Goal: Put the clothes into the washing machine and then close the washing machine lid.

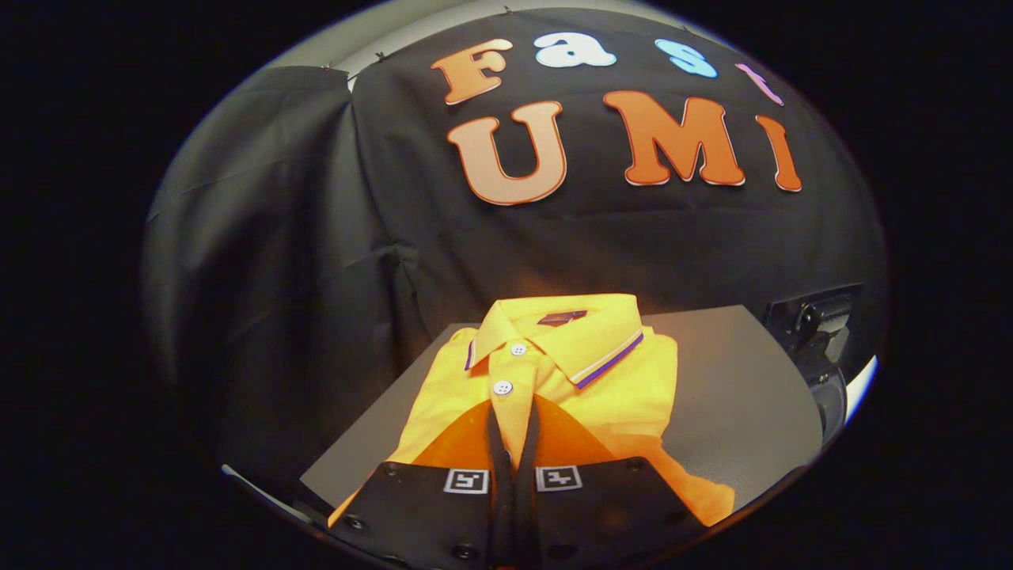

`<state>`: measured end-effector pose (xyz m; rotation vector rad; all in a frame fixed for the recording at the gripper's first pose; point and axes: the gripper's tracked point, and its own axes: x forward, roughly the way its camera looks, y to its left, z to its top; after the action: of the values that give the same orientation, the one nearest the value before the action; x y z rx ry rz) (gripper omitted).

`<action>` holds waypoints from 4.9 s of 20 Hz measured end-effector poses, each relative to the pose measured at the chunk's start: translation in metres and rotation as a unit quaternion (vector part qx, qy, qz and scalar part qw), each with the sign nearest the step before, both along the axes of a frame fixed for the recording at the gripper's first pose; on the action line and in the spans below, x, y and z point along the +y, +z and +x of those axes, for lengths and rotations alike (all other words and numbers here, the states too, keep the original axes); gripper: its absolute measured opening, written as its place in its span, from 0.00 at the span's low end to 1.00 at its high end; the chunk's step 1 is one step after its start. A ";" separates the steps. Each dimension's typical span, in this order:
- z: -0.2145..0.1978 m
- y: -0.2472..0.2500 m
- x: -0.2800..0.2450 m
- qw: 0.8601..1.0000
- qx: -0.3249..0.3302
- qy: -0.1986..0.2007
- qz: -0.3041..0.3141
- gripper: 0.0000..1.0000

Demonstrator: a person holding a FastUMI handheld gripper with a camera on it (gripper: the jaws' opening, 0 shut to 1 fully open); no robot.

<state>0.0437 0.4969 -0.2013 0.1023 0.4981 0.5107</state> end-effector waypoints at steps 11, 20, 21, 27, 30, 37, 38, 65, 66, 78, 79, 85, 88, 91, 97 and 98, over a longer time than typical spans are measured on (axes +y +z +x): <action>-0.017 0.106 -0.040 0.993 -0.112 -0.005 0.045 0.08; -0.016 0.184 -0.131 0.984 -0.174 -0.006 0.047 0.08; -0.013 0.192 -0.145 0.983 -0.179 -0.007 0.049 0.08; 0.019 0.224 -0.239 0.976 -0.210 -0.024 0.047 0.08; 0.034 0.231 -0.289 0.974 -0.218 -0.039 0.047 0.08; 0.063 0.224 -0.397 0.972 -0.221 -0.067 0.037 0.08; 0.065 0.215 -0.406 0.972 -0.222 -0.071 0.031 0.08; 0.111 -0.083 -0.465 0.992 -0.020 -0.110 -0.060 0.08; 0.111 -0.097 -0.468 0.992 -0.006 -0.113 -0.064 0.08; 0.115 -0.223 -0.486 0.983 0.095 -0.117 -0.100 0.08; 0.115 -0.233 -0.483 0.983 0.101 -0.113 -0.103 0.08; 0.091 -0.315 -0.475 0.967 0.197 -0.086 -0.139 0.08; 0.091 -0.325 -0.474 0.959 0.233 -0.087 -0.134 0.08; 0.086 -0.343 -0.480 0.941 0.289 -0.093 -0.148 0.08; 0.078 -0.357 -0.479 0.924 0.336 -0.096 -0.153 0.08; 0.078 -0.358 -0.478 0.924 0.337 -0.096 -0.155 0.08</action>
<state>0.1214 0.0186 -0.5589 0.0180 1.2248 0.1852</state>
